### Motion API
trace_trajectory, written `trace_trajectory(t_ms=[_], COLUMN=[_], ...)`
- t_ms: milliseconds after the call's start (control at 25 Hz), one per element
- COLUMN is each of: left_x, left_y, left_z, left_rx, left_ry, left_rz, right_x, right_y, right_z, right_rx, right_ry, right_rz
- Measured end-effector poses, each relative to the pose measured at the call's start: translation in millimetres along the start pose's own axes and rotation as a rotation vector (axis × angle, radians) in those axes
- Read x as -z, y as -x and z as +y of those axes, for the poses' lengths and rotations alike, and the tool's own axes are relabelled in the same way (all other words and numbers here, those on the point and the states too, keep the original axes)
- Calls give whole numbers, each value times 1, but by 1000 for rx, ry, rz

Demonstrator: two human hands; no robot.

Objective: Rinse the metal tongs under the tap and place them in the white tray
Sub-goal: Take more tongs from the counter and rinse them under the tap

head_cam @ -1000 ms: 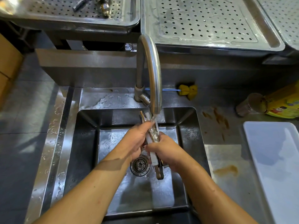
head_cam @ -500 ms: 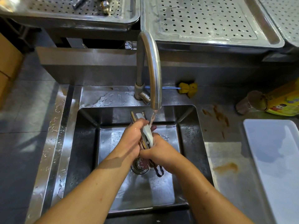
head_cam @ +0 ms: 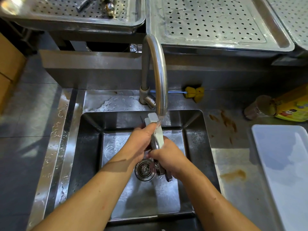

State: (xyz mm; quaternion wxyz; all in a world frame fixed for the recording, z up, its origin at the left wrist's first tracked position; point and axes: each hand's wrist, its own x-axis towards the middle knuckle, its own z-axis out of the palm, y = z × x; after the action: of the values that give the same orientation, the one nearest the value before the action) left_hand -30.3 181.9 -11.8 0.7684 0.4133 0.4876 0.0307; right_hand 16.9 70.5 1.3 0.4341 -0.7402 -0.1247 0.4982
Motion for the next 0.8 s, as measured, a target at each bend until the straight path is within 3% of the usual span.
trace_trajectory(t_ms=[120,200,280,440,480,680,800], left_x=[-5,-8,-8,-1,0,13,20], left_y=[-1,-2,-4,-15,-16,-15,-13], left_z=[-6,-5,-1,-2,-3,3,10], left_rx=[-21,79,149,121,108,80,10], left_ry=[22,126,231,372,381,425,501], left_rz=[21,30,52,-45,-72,-75,30], right_x=[-6,-13,-10,12,15,17,14], right_y=[-3,0,2,2,2,-14,-29], right_z=[1,3,2,-6,-8,-23,-38], right_rx=[4,87,86,-106,-128,-29,40], right_ry=[541,703,550,-199,-284,-39,320], right_rz=[240,287,197,-178,-239,-151,-147])
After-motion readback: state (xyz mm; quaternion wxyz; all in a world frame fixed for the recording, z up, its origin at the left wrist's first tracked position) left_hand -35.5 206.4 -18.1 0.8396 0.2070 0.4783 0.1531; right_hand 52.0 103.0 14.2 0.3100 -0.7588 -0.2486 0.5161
